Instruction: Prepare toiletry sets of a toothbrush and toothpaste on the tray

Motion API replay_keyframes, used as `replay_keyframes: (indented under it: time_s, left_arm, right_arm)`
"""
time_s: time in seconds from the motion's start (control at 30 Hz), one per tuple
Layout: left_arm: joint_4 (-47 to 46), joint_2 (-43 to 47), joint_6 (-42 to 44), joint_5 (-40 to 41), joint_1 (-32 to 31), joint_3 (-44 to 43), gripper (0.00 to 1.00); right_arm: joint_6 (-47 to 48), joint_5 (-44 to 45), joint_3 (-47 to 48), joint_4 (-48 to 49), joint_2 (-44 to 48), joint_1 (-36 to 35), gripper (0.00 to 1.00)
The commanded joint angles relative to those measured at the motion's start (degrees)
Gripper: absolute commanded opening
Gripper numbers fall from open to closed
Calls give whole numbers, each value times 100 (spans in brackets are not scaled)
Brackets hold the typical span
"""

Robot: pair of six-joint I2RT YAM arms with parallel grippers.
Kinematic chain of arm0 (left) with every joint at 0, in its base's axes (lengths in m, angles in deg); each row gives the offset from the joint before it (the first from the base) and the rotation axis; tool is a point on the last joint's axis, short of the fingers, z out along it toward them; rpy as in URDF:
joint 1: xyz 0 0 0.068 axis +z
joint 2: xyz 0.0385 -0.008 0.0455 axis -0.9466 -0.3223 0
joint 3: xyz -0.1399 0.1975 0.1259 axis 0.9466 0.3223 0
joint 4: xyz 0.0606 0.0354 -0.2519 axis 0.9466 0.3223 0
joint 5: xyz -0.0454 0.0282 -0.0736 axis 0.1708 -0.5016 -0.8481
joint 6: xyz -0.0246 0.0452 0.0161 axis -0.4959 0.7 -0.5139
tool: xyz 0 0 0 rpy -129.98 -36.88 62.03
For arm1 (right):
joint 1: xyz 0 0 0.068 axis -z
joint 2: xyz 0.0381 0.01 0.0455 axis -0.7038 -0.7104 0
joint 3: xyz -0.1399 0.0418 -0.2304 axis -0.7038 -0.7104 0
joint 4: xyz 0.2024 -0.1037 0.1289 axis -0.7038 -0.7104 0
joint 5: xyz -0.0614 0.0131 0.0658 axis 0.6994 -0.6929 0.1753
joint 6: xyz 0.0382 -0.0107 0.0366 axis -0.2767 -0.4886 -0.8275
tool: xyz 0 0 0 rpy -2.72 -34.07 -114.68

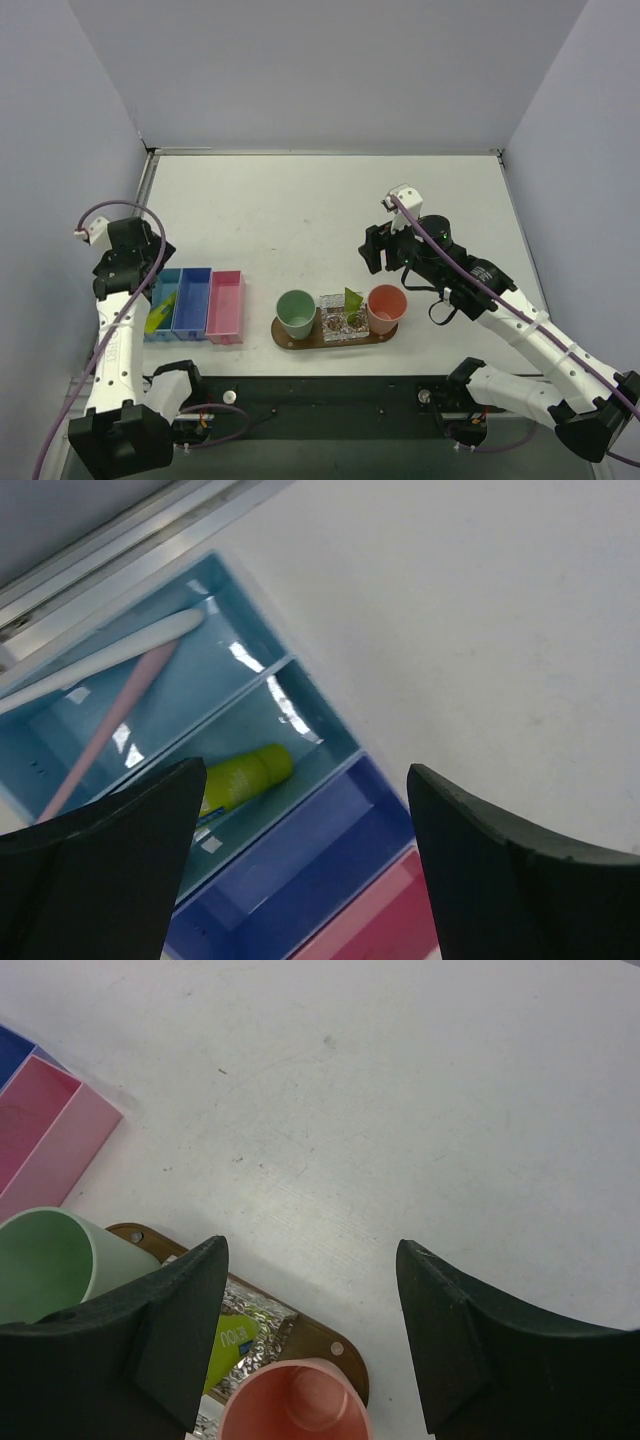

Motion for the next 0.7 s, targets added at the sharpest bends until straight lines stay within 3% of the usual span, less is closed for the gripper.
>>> replay_keyframes:
  time_s: [0.0,0.23,0.37,0.67]
  left_arm:
    - [1500,-43,-666,681,638,-223,91]
    - [2344,-509,-1212,190,1254,-154,84]
    - [2364,-273,-1485,-13,1272,171,82]
    - [2644,79,-1687,435,1272,338,82]
  right_arm:
    - [-16,-201,202,242,26,33,63]
    - [-77,-324,228,277,70,50,63]
    - [-68,-315,237,277,88,33,62]
    - [-104,-333,176,330,35,41,62]
